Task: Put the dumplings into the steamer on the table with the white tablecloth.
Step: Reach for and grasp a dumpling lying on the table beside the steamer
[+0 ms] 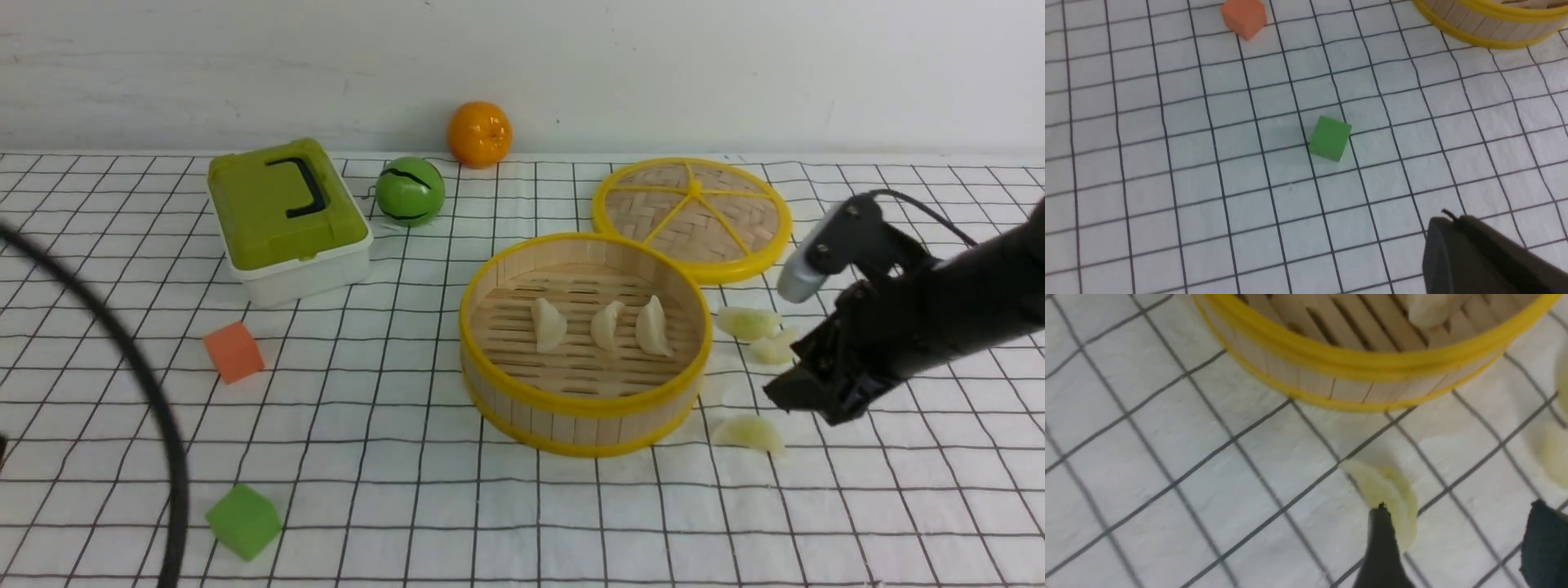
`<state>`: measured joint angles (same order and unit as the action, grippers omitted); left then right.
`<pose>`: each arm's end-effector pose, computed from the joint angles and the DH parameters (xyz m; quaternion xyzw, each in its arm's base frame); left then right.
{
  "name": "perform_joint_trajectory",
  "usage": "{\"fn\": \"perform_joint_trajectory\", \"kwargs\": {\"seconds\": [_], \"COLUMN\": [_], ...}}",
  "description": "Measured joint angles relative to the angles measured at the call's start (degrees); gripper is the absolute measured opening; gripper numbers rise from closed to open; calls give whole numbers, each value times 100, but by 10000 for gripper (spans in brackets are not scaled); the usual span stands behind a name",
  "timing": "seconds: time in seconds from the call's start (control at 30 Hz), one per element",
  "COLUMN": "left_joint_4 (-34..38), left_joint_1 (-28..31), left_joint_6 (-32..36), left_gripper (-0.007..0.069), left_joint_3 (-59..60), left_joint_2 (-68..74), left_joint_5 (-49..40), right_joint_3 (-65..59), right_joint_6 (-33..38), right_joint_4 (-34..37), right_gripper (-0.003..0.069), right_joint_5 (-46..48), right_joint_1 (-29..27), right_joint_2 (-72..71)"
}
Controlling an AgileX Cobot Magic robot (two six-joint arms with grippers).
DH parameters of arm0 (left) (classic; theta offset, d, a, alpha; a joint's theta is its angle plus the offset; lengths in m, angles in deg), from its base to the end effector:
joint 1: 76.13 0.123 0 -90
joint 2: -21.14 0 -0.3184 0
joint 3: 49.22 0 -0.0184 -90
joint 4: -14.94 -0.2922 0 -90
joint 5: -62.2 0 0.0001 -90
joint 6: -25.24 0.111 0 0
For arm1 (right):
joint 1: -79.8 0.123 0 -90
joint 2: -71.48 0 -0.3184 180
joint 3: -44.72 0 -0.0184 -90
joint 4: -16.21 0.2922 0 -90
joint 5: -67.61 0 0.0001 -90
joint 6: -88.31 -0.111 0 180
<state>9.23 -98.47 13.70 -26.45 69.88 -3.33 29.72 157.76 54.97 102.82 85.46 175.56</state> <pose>0.1303 -0.0427 0.3916 0.0900 0.9250 -0.0590 0.3643 0.3908 0.0790 0.2182 -0.3848 0.8643 0.0987 0.3086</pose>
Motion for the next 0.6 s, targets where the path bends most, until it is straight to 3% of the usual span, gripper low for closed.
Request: {"fn": "perform_joint_trajectory", "kwargs": {"seconds": [0.17, 0.4, 0.5, 0.6], "left_joint_4": [-306, -434, -503, -592], "left_joint_1": [0, 0, 0, 0], "left_joint_6": [-339, -396, -353, -333], "left_gripper": [-13, -13, -13, -13], "left_joint_3": [1027, 1758, 1991, 2078], "left_joint_2": [-783, -975, -975, -975], "left_joint_5": [23, 111, 266, 497], "right_joint_3": [249, 267, 267, 273], "right_joint_6": [403, 379, 216, 26], "right_joint_4": [-416, -963, -1042, -1042], "right_gripper": [440, 427, 387, 279], "right_joint_5": [-635, -662, -789, -822], "right_joint_1": [501, 608, 608, 608], "right_joint_2": [628, 1025, 1122, 1137]}}
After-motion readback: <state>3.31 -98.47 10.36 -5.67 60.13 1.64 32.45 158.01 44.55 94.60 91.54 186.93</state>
